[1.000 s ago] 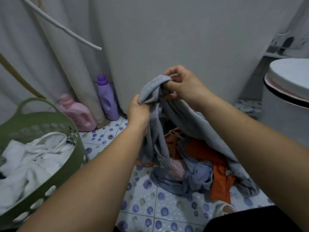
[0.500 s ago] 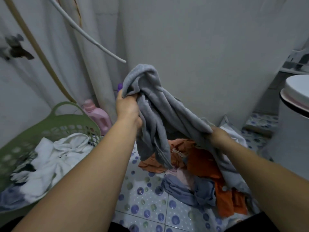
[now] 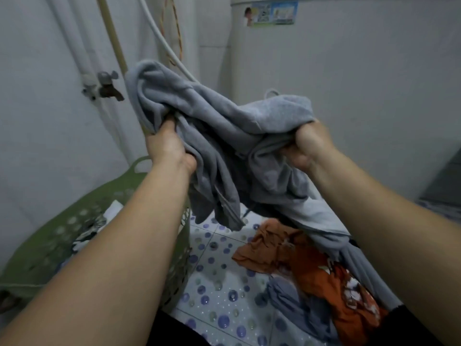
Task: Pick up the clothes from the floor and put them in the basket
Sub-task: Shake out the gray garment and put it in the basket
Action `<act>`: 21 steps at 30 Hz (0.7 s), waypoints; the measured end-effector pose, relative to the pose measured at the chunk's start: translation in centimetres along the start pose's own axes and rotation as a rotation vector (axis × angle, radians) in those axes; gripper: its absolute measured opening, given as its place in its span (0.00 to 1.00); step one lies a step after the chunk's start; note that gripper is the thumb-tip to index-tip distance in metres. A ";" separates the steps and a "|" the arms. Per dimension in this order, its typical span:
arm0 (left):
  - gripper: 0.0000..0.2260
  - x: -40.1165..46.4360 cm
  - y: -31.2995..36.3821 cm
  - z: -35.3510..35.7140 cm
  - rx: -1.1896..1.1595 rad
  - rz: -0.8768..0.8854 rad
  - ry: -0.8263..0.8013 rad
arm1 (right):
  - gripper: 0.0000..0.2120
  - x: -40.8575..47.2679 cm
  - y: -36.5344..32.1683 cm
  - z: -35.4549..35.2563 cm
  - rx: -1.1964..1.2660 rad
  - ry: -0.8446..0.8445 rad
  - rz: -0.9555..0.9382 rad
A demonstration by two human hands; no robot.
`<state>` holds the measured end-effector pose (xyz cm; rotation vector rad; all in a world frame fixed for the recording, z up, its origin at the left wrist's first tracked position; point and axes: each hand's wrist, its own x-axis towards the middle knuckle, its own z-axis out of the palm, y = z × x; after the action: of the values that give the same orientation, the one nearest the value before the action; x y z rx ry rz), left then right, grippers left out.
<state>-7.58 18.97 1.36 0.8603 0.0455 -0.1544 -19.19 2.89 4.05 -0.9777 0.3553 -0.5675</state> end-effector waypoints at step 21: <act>0.34 1.9 9.5 -20.2 0.822 0.122 0.461 | 0.44 0.7 18.6 17.1 -0.845 -0.588 0.261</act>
<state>-3.82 40.16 -4.85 1.7035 0.3794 0.1607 -4.28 22.01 -2.98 -1.8142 0.1772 0.1598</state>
